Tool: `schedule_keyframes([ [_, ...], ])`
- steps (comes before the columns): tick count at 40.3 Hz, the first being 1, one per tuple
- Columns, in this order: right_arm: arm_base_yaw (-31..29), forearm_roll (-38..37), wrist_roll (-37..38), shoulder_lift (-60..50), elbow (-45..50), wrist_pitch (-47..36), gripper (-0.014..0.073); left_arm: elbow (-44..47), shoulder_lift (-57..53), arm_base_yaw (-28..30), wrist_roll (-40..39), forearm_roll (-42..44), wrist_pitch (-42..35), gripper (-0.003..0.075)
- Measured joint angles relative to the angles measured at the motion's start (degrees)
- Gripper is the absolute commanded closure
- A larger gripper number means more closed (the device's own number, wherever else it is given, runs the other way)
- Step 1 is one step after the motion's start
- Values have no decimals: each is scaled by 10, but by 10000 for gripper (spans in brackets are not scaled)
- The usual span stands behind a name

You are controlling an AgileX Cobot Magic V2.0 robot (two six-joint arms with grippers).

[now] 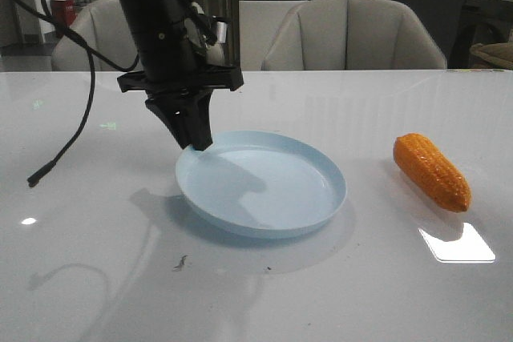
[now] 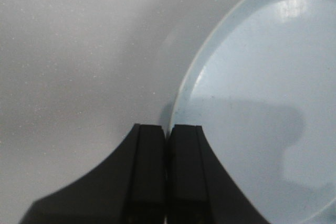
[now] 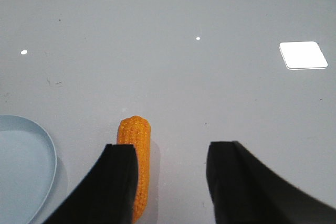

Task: Place corn on plate with both arms
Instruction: 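Push the light blue plate with the left gripper toward the corn, then lift the left gripper off the plate and withdraw it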

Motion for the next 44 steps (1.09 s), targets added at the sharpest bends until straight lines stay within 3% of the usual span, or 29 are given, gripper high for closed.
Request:
schedule_keyframes([
  [7, 0, 0, 0, 0, 0, 0, 168, 0, 20, -1, 20, 3, -1, 594],
  [15, 0, 0, 0, 0, 0, 0, 168, 0, 29, -3, 26, 3, -1, 362],
  [19, 0, 0, 0, 0, 0, 0, 168, 0, 30, -3, 27, 3, -1, 291],
  [44, 0, 0, 0, 0, 0, 0, 168, -34, -58, -3, 27, 74, 1, 298],
])
